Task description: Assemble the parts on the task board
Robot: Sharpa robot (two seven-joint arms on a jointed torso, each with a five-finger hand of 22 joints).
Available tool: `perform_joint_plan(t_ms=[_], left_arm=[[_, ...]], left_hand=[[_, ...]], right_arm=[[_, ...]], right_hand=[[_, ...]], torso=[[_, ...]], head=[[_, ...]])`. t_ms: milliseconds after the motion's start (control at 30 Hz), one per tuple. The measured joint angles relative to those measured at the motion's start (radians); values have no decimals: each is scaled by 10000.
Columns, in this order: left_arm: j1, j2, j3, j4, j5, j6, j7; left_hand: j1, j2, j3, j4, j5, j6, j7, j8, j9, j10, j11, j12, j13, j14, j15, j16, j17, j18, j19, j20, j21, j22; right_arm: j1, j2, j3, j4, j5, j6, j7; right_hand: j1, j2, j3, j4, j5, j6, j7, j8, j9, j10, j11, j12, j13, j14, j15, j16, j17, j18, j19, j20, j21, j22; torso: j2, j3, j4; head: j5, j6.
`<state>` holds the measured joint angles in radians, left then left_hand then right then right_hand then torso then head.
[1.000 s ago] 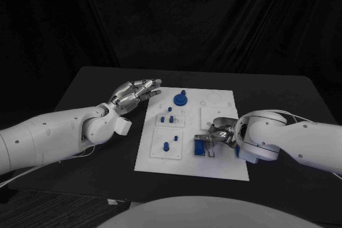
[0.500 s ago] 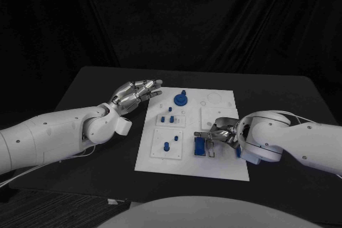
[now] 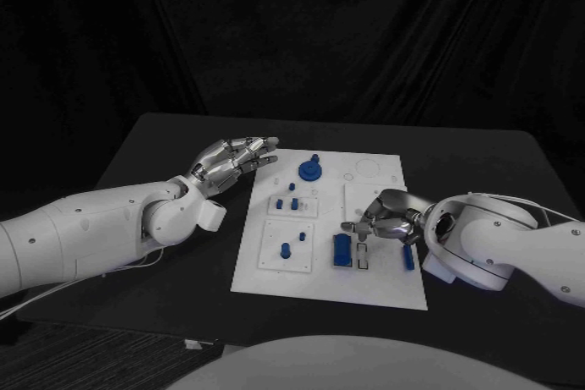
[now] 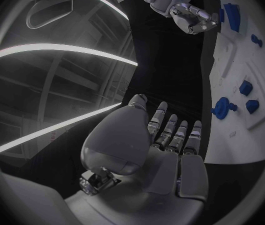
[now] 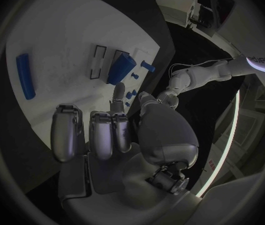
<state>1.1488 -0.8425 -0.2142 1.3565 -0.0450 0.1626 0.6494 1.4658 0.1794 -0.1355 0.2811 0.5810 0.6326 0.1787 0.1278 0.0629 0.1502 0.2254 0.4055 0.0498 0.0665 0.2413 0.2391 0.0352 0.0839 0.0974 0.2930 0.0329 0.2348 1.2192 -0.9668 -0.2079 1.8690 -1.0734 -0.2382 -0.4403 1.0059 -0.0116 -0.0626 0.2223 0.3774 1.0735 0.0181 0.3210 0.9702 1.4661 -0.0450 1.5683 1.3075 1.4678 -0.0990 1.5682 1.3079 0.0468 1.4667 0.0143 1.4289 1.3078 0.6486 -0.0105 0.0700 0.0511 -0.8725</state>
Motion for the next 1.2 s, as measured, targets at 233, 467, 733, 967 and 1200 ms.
perform_joint_plan(t_ms=[233,467,733,967,1200], left_arm=[[-1,1,0,-5,0,8,-3],[-3,5,0,-7,0,21,-4],[-7,-1,0,-14,0,34,-5],[-10,-3,0,-15,0,49,-8],[-14,1,0,-16,0,62,-10]], left_hand=[[0,0,24,1,0,0,0,0,-1,17,17,42,-1,0,0,9,-1,0,0,0,0,3],[0,0,23,1,0,0,0,0,8,17,17,42,-2,27,27,9,-2,1,0,0,0,25],[0,0,52,-27,0,0,0,0,8,17,16,42,-2,37,37,9,-2,1,0,0,0,25],[36,36,51,-28,-1,24,-23,0,7,17,17,42,6,37,37,8,-3,0,0,0,0,24],[36,36,51,-27,-1,22,-22,0,6,16,16,42,6,37,37,8,-3,0,0,0,0,23]], right_arm=[[-110,-155,-1,321,-1949,-74,661],[-390,-128,-3,407,-3577,21,967],[-703,-4,-8,370,-4603,145,1045],[-822,81,-7,254,-5002,234,1044],[-856,165,-5,170,-5173,251,1043]], right_hand=[[1294,-96,-979,-44,-1201,-524,-164,3956,3282,3,-111,0,0,-38,-38,0,-1,-1,1,-74,50,-1],[1807,-212,-1139,-98,-1625,-123,-211,5258,3380,3,-110,0,-1,-1,-76,0,-1,0,0,-73,50,-2],[2306,-454,-746,29,-1567,43,-192,6337,3373,2,-110,0,-1,-1,-75,0,-2,-1,0,-73,31,-2],[2580,-722,-5,344,-660,34,-196,6764,3381,-17,-129,0,-1,-1,-75,0,-2,-1,0,-73,-2,-3],[2924,-725,325,268,2172,-22,-208,6907,3397,3,-182,0,-1,9,-136,0,-3,-1,0,-144,-39,-3]], torso=[[-13,1,2],[-10,1,4],[4,0,-1],[6,-1,0],[6,0,2]], head=[[-34,0],[-45,0],[-24,0],[-33,0],[-34,0]])
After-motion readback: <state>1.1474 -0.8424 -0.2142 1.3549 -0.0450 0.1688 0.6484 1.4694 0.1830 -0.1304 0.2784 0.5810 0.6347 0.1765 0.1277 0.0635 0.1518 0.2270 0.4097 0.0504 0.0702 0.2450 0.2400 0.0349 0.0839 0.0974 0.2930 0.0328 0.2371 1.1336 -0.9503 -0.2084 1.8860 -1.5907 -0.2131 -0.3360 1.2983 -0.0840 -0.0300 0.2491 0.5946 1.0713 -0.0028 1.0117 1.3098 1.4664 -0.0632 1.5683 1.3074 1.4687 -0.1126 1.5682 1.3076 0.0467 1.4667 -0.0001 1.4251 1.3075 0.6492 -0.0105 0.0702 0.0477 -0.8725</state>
